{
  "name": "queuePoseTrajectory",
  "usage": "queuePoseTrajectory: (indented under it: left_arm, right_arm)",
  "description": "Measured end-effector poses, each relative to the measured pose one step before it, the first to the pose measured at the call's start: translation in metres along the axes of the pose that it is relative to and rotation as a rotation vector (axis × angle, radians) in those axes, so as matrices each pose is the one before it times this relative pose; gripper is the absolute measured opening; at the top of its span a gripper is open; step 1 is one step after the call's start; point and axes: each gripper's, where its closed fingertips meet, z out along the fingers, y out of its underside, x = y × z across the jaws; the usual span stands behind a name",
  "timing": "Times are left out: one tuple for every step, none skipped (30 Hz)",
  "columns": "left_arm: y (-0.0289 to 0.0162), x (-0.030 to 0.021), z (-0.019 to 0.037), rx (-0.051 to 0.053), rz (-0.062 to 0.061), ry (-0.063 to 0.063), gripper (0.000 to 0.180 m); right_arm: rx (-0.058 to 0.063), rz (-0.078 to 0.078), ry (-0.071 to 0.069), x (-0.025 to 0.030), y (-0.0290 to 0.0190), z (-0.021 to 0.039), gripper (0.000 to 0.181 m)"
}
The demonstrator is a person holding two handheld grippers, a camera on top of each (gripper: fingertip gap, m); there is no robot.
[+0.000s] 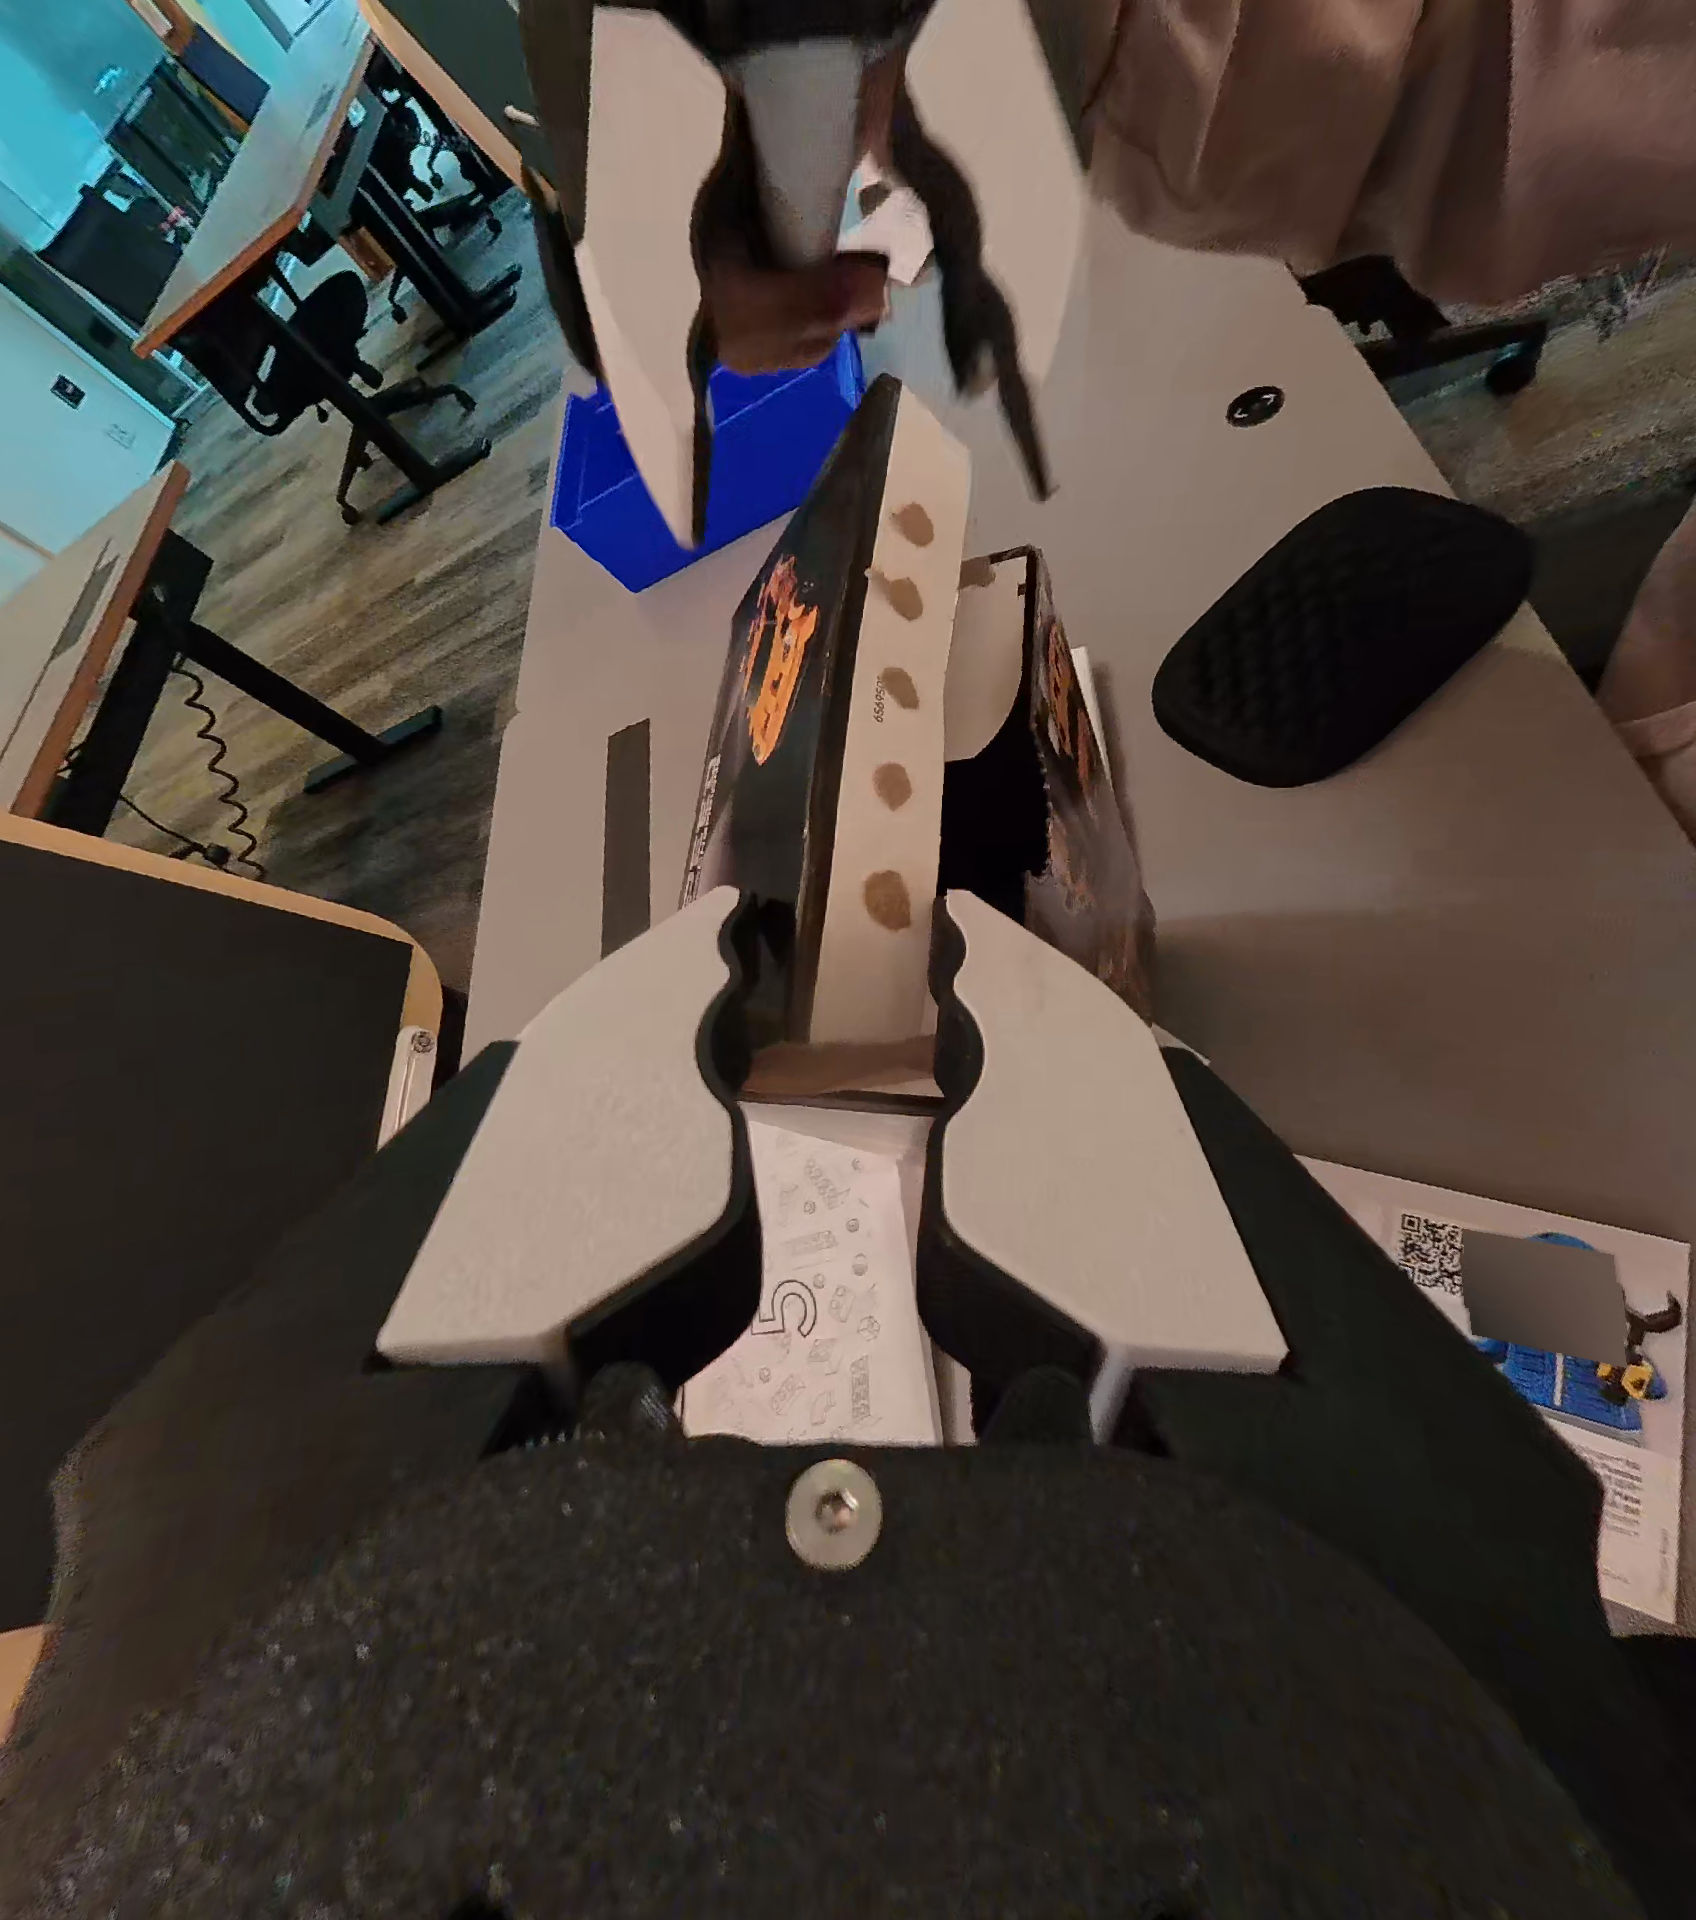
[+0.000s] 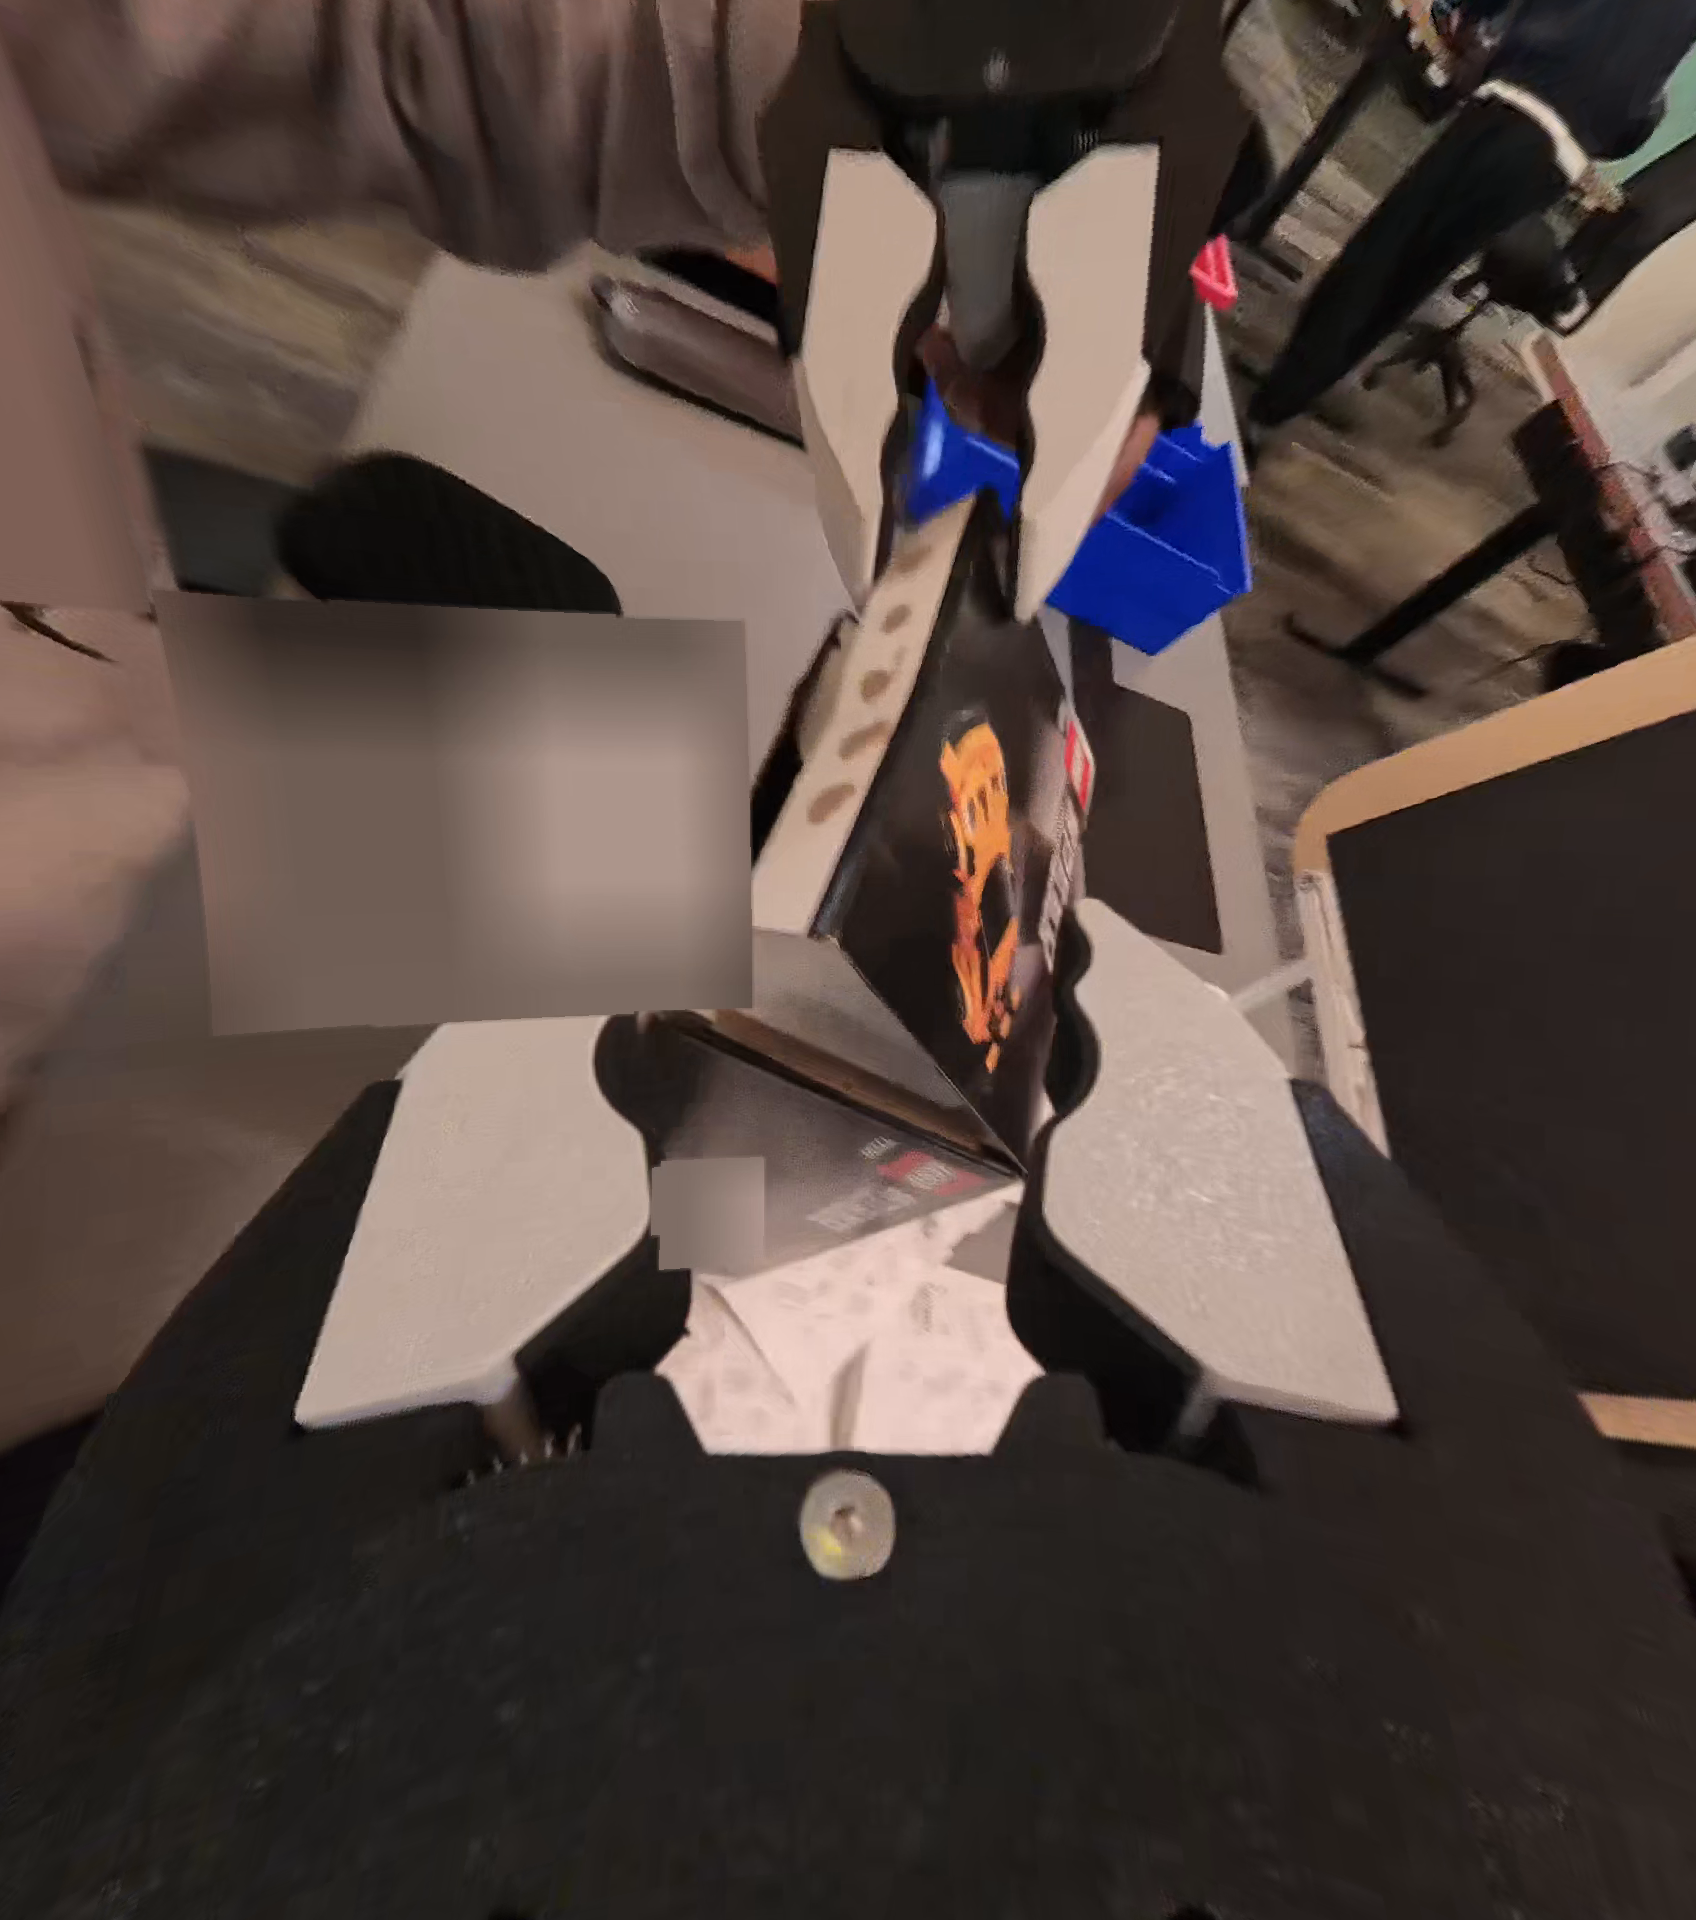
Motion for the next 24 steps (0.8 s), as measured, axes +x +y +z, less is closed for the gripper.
queuePoseTrajectory:
  left_arm:
    - [0.00046,0.00015,0.00050,-0.0009,-0.0021,-0.0029,0.031]
    - [0.00023,0.00034,0.00046,-0.0005,0.0041,-0.0062,0.031]
    - [0.00015,0.00073,0.00052,-0.0020,0.0078,-0.0049,0.031]
    - [0.00023,0.00053,0.00063,-0.0022,0.0075,-0.0046,0.031]
    - [0.00008,0.00010,0.00072,-0.0014,0.0075,-0.0064,0.031]
    - [0.00005,0.00007,0.00076,0.0001,0.0065,-0.0055,0.032]
    - [-0.00018,0.00009,0.00072,0.0017,0.0037,-0.0035,0.031]
    - [-0.00001,0.00004,0.00079,0.0018,0.0029,-0.0032,0.032]
    - [0.00041,-0.00034,0.00069,0.0002,0.0052,-0.0055,0.032]
    - [0.00109,-0.00067,0.00090,-0.0024,0.0087,-0.0069,0.031]
    - [0.00167,-0.00087,0.00089,-0.0047,0.0092,-0.0070,0.031]
    - [0.00161,-0.00044,0.00108,-0.0028,0.0044,-0.0025,0.031]
    - [0.00153,0.00090,0.00103,-0.0004,0.0011,0.0054,0.032]
    - [0.00180,0.00062,0.00108,-0.0010,0.0018,0.0018,0.032]
    - [0.00185,0.00027,0.00117,-0.0005,0.0032,-0.0015,0.033]
    - [0.00139,0.00082,0.00102,0.0025,-0.0009,0.0031,0.034]
    - [0.00084,0.00095,0.00100,0.0029,-0.0045,0.0055,0.035]
    - [0.00059,0.00133,0.00100,0.0028,-0.0043,0.0074,0.032]
    - [-0.00021,0.00193,0.00109,0.0060,-0.0037,0.0103,0.033]
    - [-0.00038,0.00141,0.00095,0.0045,-0.0024,0.0072,0.034]
    - [-0.00051,0.00052,0.00037,0.0021,-0.0015,0.0038,0.035]
    - [0.00002,-0.00024,0.00000,-0.0030,-0.0011,0.0012,0.035]
    - [0.00049,-0.00041,-0.00011,-0.0064,-0.0029,0.0019,0.035]
    - [0.00054,0.00002,-0.00015,-0.0073,-0.0067,0.0058,0.035]
  right_arm:
    - [0.0235,0.0115,-0.0126,-0.00268,-0.00849,-0.00273,0.076]
    - [0.0168,0.0082,-0.0039,-0.00134,-0.00870,-0.00034,0.076]
    - [-0.0068,0.0093,0.0028,0.00041,-0.00617,0.00245,0.075]
    - [-0.0323,0.0024,0.0145,0.00275,-0.00251,0.00469,0.074]
    - [-0.0496,-0.0134,0.0228,0.00399,0.00041,0.00594,0.073]
    - [-0.0577,-0.0227,0.0233,0.00447,0.00255,0.00670,0.071]
    - [-0.0513,-0.0155,0.0093,0.00288,0.00255,0.00687,0.070]
    - [-0.0376,-0.0007,-0.0135,0.00005,0.00167,0.00652,0.067]
    - [-0.0435,0.0031,-0.0151,0.00006,0.00333,0.00596,0.060]
    - [-0.0525,-0.0055,-0.0165,-0.00048,0.00546,0.00538,0.058]
    - [-0.0433,-0.0064,-0.0096,0.00024,0.00500,0.00422,0.053]
    - [-0.0229,-0.0054,-0.0154,-0.00115,0.00296,0.00320,0.047]
    - [0.0013,0.0046,-0.0025,0.00057,0.00006,0.00215,0.046]
    - [-0.0042,0.0138,0.0020,0.00165,0.00105,0.00133,0.045]
    - [-0.0035,0.0108,-0.0011,0.00076,0.00093,0.00090,0.043]
    - [0.0001,0.0014,0.0005,0.00038,0.00078,0.00070,0.042]
    - [-0.0048,0.0005,0.0059,0.00093,0.00156,0.00093,0.040]
    - [-0.0042,-0.0009,0.0026,0.00071,0.00149,0.00076,0.036]
    - [0.0068,0.0025,-0.0028,0.00022,-0.00039,0.00037,0.034]
    - [0.0056,0.0083,-0.0087,-0.00021,-0.00066,-0.00011,0.032]
    - [-0.0008,0.0078,-0.0056,0.00029,-0.00017,-0.00017,0.032]
    - [-0.0006,0.0026,-0.0016,0.00050,-0.00005,0.00007,0.031]
    - [-0.0016,0.0029,-0.0016,0.00037,0.00006,0.00035,0.031]
    - [-0.0029,0.0045,-0.0042,0.00007,0.00014,0.00039,0.031]
